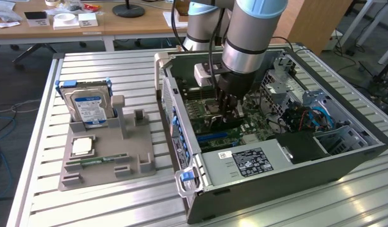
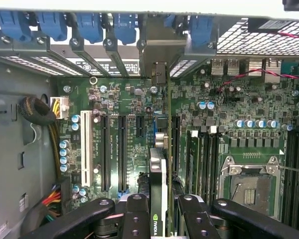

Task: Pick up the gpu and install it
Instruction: 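Insert the gpu into the slot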

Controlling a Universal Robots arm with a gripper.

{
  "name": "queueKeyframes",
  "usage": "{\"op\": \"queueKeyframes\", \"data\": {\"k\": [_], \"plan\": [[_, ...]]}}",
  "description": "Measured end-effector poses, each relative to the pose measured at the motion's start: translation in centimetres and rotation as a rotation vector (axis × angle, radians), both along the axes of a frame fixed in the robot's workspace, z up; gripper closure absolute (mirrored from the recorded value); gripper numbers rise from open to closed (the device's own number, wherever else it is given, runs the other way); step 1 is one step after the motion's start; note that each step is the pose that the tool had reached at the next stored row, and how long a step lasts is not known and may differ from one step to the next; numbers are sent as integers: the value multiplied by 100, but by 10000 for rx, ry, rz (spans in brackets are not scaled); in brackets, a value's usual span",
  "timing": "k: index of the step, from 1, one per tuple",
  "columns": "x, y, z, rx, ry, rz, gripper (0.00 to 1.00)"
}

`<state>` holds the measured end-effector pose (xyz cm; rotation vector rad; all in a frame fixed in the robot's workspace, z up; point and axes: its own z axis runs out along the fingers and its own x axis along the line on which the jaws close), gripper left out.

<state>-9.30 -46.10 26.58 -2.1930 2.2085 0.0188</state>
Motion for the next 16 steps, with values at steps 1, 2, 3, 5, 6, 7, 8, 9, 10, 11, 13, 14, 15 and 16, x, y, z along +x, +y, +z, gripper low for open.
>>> {"op": "queueKeyframes", "data": {"k": [1, 2, 3, 5, 6, 7, 8, 9, 10, 11, 13, 14, 15, 16], "plan": [[-1, 0, -4, -1, 1, 0, 73], [-2, 0, -4, -3, 2, 0, 73], [-3, 0, -5, -3, 2, 1, 73], [-6, 0, -9, -1, 0, 0, 73], [-6, 1, -10, 0, 0, 1, 73], [-6, 1, -11, 0, 0, 0, 73], [-6, 0, -11, 0, 0, 0, 73], [-6, 1, -11, 0, 0, 0, 73], [-6, 1, -13, 1, 0, 0, 73], [-6, 1, -18, 5, -2, 0, 73], [-6, 1, -29, 0, 0, 0, 73], [-6, 1, -37, 0, -1, 0, 73], [-6, 1, -44, 1, -1, 0, 73], [-6, 1, -49, 0, 0, 0, 73]]}}
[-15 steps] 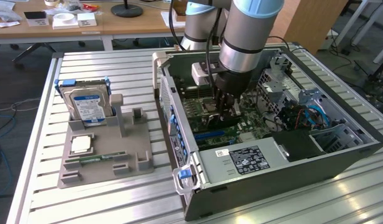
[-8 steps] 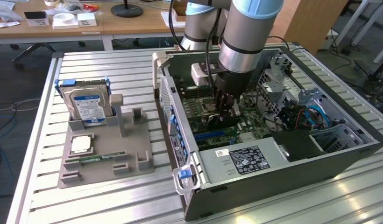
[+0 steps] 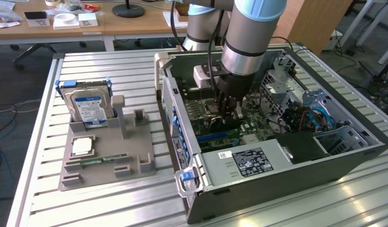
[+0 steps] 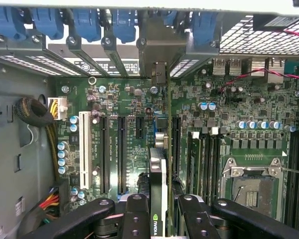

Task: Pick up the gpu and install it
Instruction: 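Insert the gpu into the slot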

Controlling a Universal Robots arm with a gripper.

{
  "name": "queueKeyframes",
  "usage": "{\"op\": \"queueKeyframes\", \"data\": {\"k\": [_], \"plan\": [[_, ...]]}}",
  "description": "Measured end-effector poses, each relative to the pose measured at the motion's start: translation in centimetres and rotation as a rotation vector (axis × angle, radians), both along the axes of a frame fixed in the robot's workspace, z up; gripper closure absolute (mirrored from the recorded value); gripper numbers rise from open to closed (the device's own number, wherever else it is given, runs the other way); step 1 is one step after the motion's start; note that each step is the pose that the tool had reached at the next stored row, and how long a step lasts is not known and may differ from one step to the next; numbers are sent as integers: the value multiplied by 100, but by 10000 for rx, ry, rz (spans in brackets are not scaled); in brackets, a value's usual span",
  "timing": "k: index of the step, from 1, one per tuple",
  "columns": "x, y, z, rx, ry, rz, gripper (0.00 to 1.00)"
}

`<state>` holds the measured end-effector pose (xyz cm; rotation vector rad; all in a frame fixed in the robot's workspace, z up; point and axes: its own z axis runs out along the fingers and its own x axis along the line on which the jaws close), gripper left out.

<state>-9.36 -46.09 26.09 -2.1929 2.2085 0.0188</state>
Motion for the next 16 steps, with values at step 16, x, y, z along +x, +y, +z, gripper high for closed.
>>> {"op": "queueKeyframes", "data": {"k": [16], "plan": [[-1, -9, -68, 0, 0, -2, 73]]}}
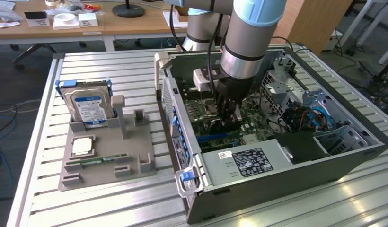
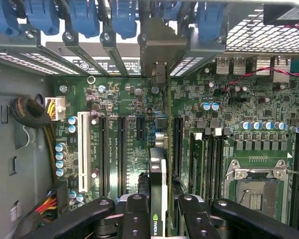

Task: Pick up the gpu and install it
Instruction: 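Insert the gpu into the slot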

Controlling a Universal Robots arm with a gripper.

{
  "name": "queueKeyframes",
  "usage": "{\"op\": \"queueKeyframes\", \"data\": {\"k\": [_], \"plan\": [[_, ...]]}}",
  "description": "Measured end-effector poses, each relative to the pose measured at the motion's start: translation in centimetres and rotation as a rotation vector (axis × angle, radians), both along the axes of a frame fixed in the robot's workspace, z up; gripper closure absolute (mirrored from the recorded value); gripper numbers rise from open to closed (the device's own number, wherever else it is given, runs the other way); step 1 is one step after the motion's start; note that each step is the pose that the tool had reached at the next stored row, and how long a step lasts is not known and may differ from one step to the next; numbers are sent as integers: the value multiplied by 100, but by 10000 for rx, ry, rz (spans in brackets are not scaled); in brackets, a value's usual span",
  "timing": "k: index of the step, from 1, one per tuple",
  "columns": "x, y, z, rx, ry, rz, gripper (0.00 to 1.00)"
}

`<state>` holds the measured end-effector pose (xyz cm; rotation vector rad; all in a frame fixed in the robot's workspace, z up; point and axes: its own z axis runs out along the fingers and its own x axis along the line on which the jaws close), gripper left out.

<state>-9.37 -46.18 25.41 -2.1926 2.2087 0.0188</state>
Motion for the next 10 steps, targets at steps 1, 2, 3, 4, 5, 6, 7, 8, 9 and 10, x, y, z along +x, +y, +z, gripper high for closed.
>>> {"op": "queueKeyframes", "data": {"k": [1, 2, 3, 4, 5, 6, 7, 8, 9, 10], "plan": [[0, -1, -5, 1, 0, 2, 73], [0, -1, -15, 0, 0, 2, 73], [0, -1, -26, 0, 0, 2, 73], [0, -1, -36, -1, 1, 4, 73], [0, -1, -45, -1, 1, 4, 73], [-1, -1, -53, -1, 1, 3, 73], [-1, -1, -59, -1, 0, 3, 73], [-2, -1, -63, -2, 1, 2, 73], [-2, -1, -64, -4, 2, 2, 73], [-2, -1, -66, -3, 1, 2, 73]]}}
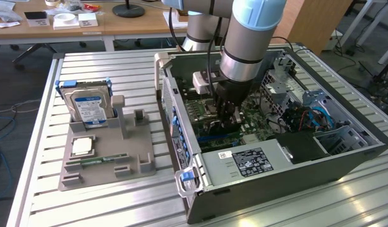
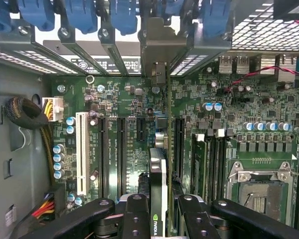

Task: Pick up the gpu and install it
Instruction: 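Insert the gpu into the slot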

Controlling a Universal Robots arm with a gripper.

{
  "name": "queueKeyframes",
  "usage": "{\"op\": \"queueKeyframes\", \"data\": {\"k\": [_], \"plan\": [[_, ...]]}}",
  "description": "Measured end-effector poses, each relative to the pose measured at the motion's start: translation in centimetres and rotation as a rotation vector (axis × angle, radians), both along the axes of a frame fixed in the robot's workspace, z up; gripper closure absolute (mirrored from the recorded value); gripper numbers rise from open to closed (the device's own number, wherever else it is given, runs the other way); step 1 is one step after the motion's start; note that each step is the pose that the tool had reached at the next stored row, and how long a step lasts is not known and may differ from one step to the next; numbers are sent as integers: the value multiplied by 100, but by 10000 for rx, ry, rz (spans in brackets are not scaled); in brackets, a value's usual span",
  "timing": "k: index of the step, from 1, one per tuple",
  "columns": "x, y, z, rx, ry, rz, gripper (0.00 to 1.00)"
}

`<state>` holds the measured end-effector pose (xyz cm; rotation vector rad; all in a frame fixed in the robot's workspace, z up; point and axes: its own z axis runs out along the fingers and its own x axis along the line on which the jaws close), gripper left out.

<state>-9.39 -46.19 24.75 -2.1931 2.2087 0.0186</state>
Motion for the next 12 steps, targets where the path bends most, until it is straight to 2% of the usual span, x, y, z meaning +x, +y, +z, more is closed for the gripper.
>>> {"op": "queueKeyframes", "data": {"k": [12], "plan": [[0, 0, -19, -1, -2, 0, 73]]}}
